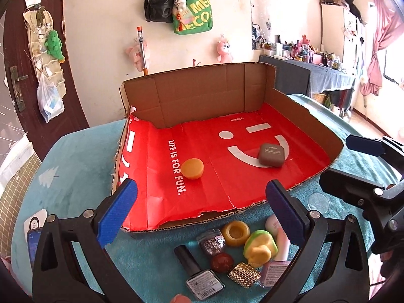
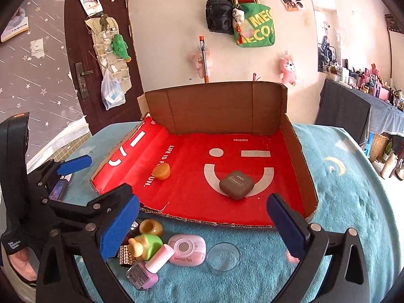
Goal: Organize rigid objects
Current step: 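Withdraw both open tools from the box back toward the remaining objects, then grasp the black nail polish bottle with the left tool while the right tool grasps the clear cup, then lift the black nail polish and clear cup and carry both into the red box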
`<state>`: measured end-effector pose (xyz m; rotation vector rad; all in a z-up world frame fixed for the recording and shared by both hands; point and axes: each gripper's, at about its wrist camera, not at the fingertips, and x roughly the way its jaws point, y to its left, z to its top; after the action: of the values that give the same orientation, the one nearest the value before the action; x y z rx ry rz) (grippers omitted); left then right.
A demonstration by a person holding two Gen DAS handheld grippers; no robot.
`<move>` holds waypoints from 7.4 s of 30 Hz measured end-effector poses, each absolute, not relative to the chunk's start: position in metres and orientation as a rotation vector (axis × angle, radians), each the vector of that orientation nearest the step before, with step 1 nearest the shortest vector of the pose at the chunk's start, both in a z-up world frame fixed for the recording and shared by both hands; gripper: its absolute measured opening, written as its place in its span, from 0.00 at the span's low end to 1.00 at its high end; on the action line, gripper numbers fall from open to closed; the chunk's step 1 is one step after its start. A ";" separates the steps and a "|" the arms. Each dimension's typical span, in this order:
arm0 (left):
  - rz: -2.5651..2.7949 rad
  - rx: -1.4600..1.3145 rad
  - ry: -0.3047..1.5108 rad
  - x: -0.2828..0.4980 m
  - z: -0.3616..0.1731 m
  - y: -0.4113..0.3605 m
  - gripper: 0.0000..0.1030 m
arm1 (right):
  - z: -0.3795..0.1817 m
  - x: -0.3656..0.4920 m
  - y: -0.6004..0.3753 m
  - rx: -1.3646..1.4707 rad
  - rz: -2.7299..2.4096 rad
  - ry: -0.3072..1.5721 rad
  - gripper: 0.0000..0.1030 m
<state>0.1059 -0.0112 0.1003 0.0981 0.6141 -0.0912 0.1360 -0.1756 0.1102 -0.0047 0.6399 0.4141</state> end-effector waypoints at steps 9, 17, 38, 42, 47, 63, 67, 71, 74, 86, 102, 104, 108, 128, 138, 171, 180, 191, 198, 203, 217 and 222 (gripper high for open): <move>-0.086 0.112 0.602 0.092 0.105 -0.013 1.00 | 0.113 0.123 -0.176 -0.004 0.425 0.635 1.00; -0.083 0.102 0.603 0.083 0.106 -0.009 1.00 | 0.116 0.113 -0.175 -0.013 0.431 0.632 1.00; -0.070 0.078 0.632 0.058 0.086 -0.006 1.00 | 0.100 0.087 -0.179 -0.004 0.437 0.642 1.00; -0.074 0.056 0.643 0.055 0.081 -0.004 1.00 | 0.096 0.081 -0.181 0.000 0.435 0.635 1.00; -0.074 0.022 0.670 0.051 0.071 0.002 1.00 | 0.091 0.073 -0.180 -0.008 0.424 0.621 1.00; -0.075 -0.001 0.699 0.034 0.046 0.008 1.00 | 0.065 0.056 -0.181 -0.017 0.392 0.638 1.00; -0.069 0.007 0.711 0.031 0.039 0.009 1.00 | 0.057 0.054 -0.180 -0.021 0.389 0.651 1.00; -0.062 0.001 0.729 0.031 0.032 0.013 1.00 | 0.048 0.052 -0.176 -0.031 0.386 0.667 1.00; -0.051 -0.003 0.739 0.032 0.027 0.017 1.00 | 0.040 0.052 -0.171 -0.036 0.395 0.685 1.00; -0.016 -0.027 0.789 0.041 0.010 0.032 1.00 | 0.022 0.057 -0.148 -0.046 0.444 0.732 1.00; -0.008 -0.028 0.814 0.059 0.006 0.030 1.00 | 0.016 0.067 -0.139 -0.063 0.441 0.744 1.00; -0.005 -0.025 0.816 0.061 0.005 0.030 1.00 | 0.020 0.065 -0.145 -0.054 0.428 0.727 1.00; 0.005 -0.021 0.817 0.063 0.004 0.029 1.00 | 0.027 0.065 -0.165 -0.047 0.366 0.694 1.00; 0.004 -0.063 0.787 0.055 0.008 0.027 0.40 | 0.016 0.125 -0.193 -0.031 0.247 0.772 0.58; 0.007 -0.092 0.763 0.045 0.015 0.034 0.40 | 0.024 0.114 -0.190 -0.004 0.296 0.749 0.41; -0.089 -0.042 0.619 0.031 0.065 0.015 0.40 | 0.066 0.087 -0.175 0.010 0.417 0.682 0.41; -0.138 -0.017 0.592 0.052 0.082 0.009 0.40 | 0.081 0.104 -0.168 0.009 0.466 0.676 0.41; -0.188 -0.012 0.615 0.084 0.085 0.009 0.40 | 0.095 0.129 -0.159 -0.025 0.484 0.662 0.41; -0.216 -0.004 0.649 0.107 0.082 0.006 0.40 | 0.088 0.156 -0.157 -0.009 0.502 0.717 0.41; -0.229 0.006 0.689 0.127 0.076 0.003 0.40 | 0.078 0.177 -0.156 0.000 0.502 0.770 0.41; -0.239 -0.035 0.857 0.175 0.044 0.007 0.40 | 0.047 0.219 -0.155 0.026 0.506 0.916 0.41; -0.225 -0.040 0.871 0.185 0.039 0.009 0.40 | 0.039 0.228 -0.155 0.025 0.488 0.937 0.41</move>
<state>0.1852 0.0092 0.0386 -0.0405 0.8712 -0.2246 0.2279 -0.1554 0.0391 0.0255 0.9373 0.4884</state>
